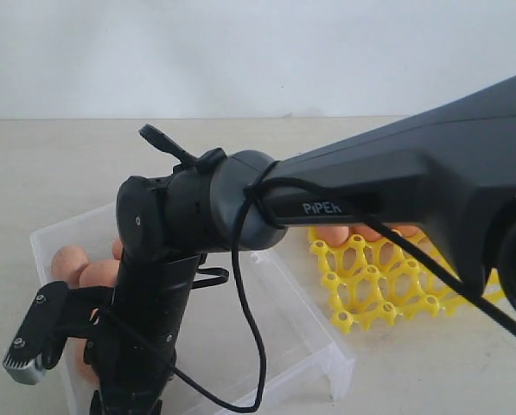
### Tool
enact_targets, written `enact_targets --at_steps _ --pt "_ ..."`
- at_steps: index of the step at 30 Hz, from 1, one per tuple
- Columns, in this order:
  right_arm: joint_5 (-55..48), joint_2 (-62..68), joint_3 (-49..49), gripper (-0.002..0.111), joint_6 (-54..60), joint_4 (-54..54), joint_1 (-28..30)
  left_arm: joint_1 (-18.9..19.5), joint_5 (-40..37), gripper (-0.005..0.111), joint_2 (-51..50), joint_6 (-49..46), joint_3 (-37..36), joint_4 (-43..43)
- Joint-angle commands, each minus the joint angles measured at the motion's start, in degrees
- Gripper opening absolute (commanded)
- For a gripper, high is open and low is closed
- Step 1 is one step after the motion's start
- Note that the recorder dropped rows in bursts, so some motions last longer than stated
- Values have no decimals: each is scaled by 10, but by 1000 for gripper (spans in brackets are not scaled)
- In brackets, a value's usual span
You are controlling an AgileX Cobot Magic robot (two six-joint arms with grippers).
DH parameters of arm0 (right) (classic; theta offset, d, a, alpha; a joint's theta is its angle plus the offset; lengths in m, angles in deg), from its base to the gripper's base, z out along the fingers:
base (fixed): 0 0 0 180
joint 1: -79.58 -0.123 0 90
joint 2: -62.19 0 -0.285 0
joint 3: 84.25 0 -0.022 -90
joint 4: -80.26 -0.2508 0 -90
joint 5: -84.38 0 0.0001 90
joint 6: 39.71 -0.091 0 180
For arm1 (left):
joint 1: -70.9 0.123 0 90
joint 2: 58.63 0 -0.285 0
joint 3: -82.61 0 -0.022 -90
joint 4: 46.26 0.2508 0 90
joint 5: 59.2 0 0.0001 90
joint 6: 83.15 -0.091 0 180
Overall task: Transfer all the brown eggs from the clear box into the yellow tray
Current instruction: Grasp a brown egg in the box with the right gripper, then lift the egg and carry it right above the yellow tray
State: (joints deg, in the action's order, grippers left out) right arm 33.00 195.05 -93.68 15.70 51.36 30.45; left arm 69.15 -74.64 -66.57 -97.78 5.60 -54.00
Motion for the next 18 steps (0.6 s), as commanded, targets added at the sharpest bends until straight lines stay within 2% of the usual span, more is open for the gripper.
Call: enact_targets --at_steps 1,6,11,15,18 --pt "10 -16 0 0 -95 -6 2 -2 4 4 2 0 -2 -4" --pt "129 -68 0 0 -210 -67 13 -2 4 4 2 0 -2 -4" --pt "215 -138 10 0 -300 -71 24 -2 4 4 2 0 -2 -4" --pt "284 -216 77 0 -312 -70 26 -2 4 4 2 0 -2 -4" --pt "387 -302 163 0 -313 -74 26 -2 4 4 2 0 -2 -4"
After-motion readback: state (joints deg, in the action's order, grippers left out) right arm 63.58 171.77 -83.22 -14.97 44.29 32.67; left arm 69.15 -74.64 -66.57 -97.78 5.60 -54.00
